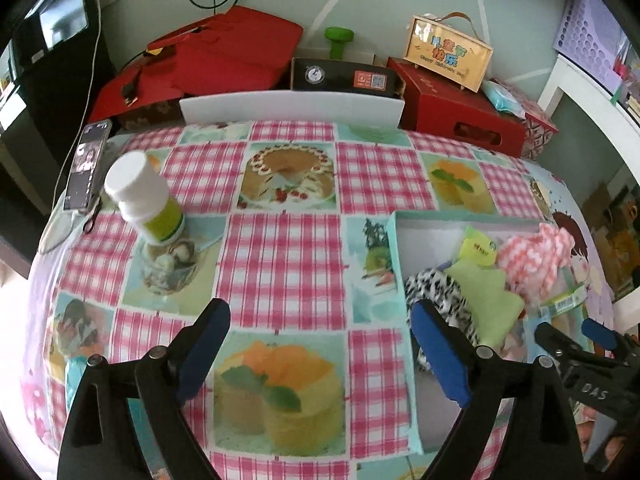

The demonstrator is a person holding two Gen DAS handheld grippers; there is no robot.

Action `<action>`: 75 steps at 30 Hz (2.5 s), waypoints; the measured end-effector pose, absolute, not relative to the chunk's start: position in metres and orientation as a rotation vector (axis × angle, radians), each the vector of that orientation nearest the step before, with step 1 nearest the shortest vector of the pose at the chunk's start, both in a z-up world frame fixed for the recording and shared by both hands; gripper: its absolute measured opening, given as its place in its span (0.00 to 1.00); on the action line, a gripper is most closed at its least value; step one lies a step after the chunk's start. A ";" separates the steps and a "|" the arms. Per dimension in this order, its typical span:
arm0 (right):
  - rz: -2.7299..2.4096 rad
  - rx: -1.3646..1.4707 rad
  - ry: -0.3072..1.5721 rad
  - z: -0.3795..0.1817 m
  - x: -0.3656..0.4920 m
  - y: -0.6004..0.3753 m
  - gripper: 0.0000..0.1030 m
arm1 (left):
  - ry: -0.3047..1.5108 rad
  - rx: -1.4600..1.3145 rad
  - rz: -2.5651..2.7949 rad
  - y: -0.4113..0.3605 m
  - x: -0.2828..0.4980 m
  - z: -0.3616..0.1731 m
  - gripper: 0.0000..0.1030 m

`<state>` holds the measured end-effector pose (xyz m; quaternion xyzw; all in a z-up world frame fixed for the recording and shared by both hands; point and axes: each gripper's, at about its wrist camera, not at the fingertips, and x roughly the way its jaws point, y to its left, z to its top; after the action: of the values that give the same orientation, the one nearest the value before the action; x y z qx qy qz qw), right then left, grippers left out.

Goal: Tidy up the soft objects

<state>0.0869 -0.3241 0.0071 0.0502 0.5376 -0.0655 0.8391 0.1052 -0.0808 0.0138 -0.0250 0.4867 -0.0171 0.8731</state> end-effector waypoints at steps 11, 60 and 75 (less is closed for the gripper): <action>-0.097 0.042 1.158 0.003 0.039 -0.306 1.00 | 1.026 -0.059 -0.016 -0.073 0.056 0.006 0.89; -0.043 -0.061 1.169 0.020 -0.021 -0.268 1.00 | 1.077 0.089 0.133 -0.067 -0.020 0.008 0.89; -0.040 -0.064 1.173 0.017 -0.020 -0.267 1.00 | 1.079 0.082 0.139 -0.066 -0.019 0.008 0.89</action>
<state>-0.0198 -0.2675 0.0171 -0.0300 0.5534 -0.0188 0.8321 -0.0193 -0.0657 0.0083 0.0391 0.5131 0.0660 0.8549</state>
